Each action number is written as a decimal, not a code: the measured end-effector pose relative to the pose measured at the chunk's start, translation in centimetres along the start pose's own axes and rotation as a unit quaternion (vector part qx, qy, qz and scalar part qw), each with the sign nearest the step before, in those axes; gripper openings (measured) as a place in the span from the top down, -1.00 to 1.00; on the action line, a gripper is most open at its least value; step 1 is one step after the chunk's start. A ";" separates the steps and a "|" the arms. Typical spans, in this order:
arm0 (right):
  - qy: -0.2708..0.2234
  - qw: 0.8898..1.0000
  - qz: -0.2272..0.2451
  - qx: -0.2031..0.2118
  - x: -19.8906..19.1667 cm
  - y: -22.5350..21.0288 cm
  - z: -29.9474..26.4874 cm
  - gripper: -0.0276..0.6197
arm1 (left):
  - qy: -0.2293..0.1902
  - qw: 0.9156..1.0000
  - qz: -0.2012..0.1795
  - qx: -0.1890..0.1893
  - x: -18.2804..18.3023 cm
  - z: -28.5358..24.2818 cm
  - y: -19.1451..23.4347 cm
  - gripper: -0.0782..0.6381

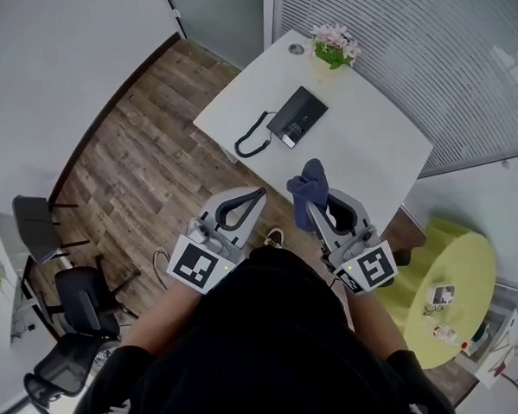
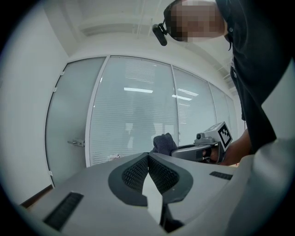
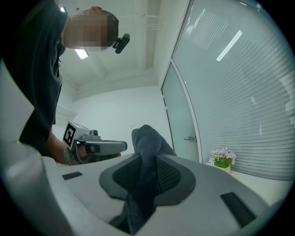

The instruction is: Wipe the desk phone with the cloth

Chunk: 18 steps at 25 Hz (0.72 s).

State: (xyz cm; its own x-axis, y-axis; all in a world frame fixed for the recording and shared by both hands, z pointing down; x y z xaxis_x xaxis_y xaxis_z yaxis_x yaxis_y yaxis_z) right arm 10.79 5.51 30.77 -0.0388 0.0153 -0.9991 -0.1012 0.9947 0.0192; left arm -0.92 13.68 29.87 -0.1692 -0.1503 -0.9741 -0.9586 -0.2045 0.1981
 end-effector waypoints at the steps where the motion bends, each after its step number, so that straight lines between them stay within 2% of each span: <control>1: 0.001 1.000 -0.001 -0.001 -0.2 -0.6 0.0 0.61 | 0.002 1.000 0.000 -0.002 0.0 -0.7 0.0 0.76; 11: 0.016 0.999 -0.013 -0.033 -1.8 -5.1 0.0 0.60 | 0.022 1.000 -0.003 -0.020 0.0 -5.1 1.7 0.76; 18: 0.032 0.996 -0.020 -0.084 -3.2 -8.0 -1.5 0.61 | 0.028 0.998 -0.010 -0.055 0.4 -8.8 5.8 0.76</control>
State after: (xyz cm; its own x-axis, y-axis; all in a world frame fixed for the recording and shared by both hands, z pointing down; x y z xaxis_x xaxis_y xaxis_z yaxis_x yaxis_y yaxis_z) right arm 10.24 -2.65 33.83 -0.0934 -0.0350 -0.9950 -0.2689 0.9631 -0.0086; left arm -4.51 3.90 31.55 -0.1342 -0.1983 -0.9709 -0.9303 -0.3124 0.1924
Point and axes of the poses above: the fingertips, and each gripper's own axes: z backward along the fingers, y to its left, x out of its top, the point moved 4 cm from there along z, backward along the fingers, and after that the axes turned 9 degrees about z, right-handed, at the moved point
